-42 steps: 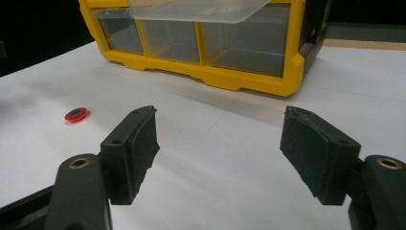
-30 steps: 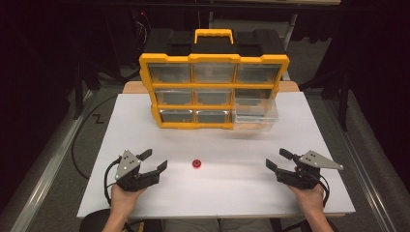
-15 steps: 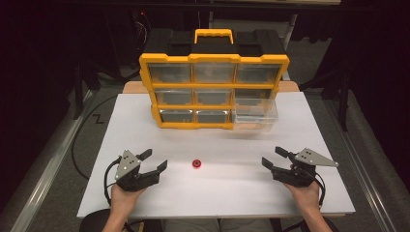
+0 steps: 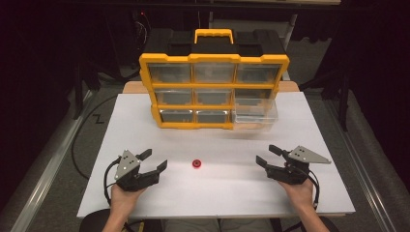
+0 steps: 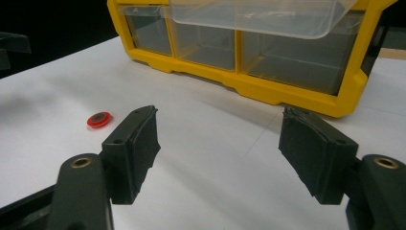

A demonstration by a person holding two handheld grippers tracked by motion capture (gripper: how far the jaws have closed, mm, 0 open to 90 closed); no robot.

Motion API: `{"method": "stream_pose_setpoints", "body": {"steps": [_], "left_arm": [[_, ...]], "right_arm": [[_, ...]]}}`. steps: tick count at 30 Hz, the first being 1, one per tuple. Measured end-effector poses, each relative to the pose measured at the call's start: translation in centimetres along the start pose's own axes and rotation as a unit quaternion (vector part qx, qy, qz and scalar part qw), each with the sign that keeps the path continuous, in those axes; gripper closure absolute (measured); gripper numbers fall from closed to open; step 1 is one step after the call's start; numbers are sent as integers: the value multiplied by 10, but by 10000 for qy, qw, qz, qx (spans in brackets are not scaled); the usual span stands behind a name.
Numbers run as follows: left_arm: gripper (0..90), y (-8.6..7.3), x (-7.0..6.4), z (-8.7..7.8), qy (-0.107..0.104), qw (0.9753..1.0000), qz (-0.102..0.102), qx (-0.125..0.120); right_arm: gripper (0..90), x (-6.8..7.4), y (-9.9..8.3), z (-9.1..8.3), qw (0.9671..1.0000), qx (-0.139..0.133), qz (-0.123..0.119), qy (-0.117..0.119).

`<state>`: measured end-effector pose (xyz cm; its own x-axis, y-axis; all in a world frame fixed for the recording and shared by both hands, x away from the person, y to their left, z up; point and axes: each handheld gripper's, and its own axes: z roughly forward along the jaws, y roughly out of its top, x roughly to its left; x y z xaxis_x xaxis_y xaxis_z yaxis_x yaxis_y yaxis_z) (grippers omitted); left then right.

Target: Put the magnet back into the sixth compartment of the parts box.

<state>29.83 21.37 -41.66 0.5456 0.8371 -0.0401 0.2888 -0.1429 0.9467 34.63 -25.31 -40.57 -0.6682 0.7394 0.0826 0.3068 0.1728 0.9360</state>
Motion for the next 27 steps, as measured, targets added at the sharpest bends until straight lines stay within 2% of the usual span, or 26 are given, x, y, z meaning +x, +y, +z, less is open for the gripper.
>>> {"method": "stream_pose_setpoints", "body": {"steps": [27], "left_arm": [[310, 0, 0, 0, -3, 10000, -11, -19]], "right_arm": [[324, 15, 10, 26, 9996, -25, -95, 257]]}}
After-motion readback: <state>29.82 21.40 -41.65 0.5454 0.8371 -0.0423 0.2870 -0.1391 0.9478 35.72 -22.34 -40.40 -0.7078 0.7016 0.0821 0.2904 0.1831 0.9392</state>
